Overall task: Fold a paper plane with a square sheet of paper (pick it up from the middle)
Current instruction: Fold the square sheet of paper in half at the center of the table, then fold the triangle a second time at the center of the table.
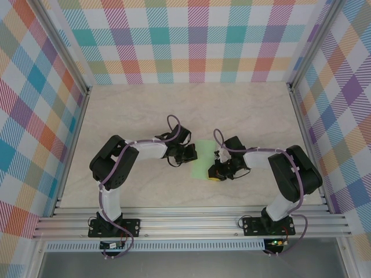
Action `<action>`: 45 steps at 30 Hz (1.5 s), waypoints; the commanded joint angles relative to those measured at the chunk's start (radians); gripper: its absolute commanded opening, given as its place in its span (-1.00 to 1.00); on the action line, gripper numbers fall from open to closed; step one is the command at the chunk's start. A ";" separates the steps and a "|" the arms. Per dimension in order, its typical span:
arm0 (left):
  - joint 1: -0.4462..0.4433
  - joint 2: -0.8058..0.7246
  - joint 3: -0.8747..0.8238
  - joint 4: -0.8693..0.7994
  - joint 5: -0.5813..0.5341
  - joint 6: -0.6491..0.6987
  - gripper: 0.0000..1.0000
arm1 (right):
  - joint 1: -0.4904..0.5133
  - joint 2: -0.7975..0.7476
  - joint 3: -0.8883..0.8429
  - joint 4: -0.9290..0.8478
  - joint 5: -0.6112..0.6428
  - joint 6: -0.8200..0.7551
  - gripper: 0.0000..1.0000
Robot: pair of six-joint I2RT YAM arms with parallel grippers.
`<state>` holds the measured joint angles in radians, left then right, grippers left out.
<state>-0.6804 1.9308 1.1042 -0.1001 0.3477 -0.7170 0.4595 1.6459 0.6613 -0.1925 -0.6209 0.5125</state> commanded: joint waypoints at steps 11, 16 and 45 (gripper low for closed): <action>-0.016 0.009 0.001 -0.075 0.031 -0.005 -1.00 | 0.001 -0.135 0.054 -0.153 0.199 -0.023 -0.58; -0.016 -0.079 0.014 -0.087 0.009 -0.021 -0.67 | -0.085 -0.158 0.111 -0.164 0.243 0.070 -0.27; 0.042 -0.115 -0.056 0.010 0.072 -0.089 -0.06 | -0.111 0.120 0.259 -0.073 0.006 0.115 -0.15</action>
<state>-0.6453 1.8008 1.0412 -0.0986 0.4030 -0.7998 0.3412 1.7489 0.8940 -0.2775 -0.5827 0.6292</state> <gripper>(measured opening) 0.470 0.427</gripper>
